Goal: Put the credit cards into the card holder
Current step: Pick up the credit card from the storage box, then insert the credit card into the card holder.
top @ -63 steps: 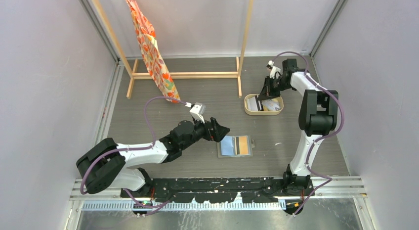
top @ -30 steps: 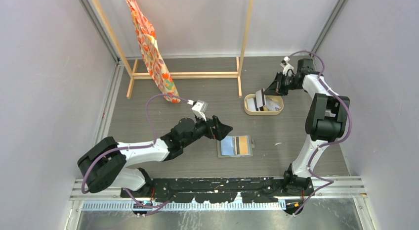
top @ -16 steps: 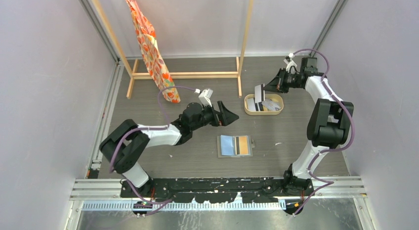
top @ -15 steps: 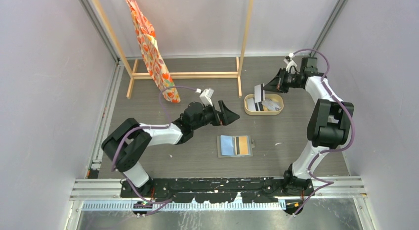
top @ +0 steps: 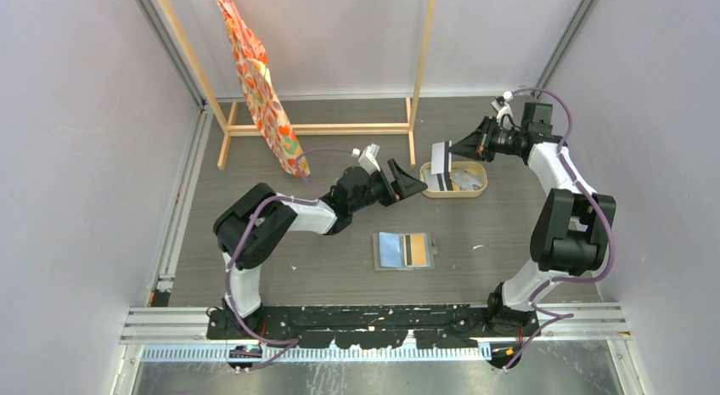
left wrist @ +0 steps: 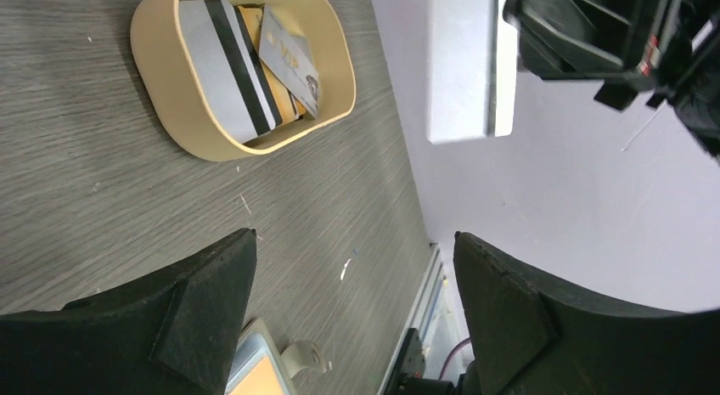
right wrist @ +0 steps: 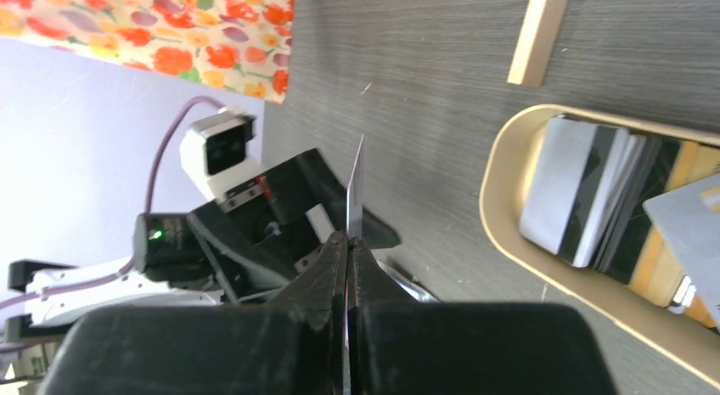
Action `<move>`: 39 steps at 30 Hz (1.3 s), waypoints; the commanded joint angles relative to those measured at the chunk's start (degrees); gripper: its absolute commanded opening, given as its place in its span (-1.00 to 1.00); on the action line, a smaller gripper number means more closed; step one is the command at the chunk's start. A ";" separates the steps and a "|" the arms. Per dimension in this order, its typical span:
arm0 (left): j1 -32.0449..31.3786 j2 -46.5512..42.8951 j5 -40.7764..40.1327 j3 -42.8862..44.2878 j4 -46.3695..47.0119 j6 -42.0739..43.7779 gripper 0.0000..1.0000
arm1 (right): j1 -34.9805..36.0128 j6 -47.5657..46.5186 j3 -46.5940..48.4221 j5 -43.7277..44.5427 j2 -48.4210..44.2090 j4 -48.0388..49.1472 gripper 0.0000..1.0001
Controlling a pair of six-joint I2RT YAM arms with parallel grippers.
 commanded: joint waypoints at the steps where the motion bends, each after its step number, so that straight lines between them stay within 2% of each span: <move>1: 0.27 2.74 -0.26 3.05 9.05 -4.94 0.71 | 0.18 4.44 -2.72 -4.37 -5.57 4.49 -0.98; 12: 0.44 5.41 0.06 1.35 23.42 -10.88 0.56 | 1.94 5.11 -6.36 -5.36 -9.02 5.82 -0.98; 15: 0.54 6.54 0.03 2.08 24.87 -12.44 0.51 | 2.71 5.22 -7.28 -5.55 -9.55 6.37 -0.98; 22: 0.54 8.33 0.57 3.71 26.26 -14.30 0.25 | 3.75 5.54 -8.45 -6.32 -10.79 7.43 -0.98; 25: 0.53 8.48 0.62 3.72 27.73 -14.55 -0.07 | 4.19 5.36 -8.91 -6.46 -10.94 7.51 -0.98; 32: 0.54 8.41 1.68 3.34 30.82 -15.95 -0.55 | 4.92 1.65 -9.32 -6.30 -11.17 4.61 -0.98; 34: 0.53 8.46 1.84 2.59 32.54 -16.46 -0.85 | 5.00 0.21 -9.20 -5.77 -11.08 3.60 -0.98; 35: 0.54 8.57 1.98 2.28 33.16 -16.65 -0.93 | 5.13 -0.35 -8.97 -5.52 -10.95 2.66 -0.98; 38: 0.54 7.97 2.28 0.61 34.61 -16.82 -0.99 | 5.64 -4.76 -8.09 -4.88 -11.04 -1.25 -0.98; 39: 0.54 7.43 2.18 -0.38 35.06 -16.48 -0.99 | 5.89 -6.51 -7.89 -5.36 -11.23 -2.51 -0.88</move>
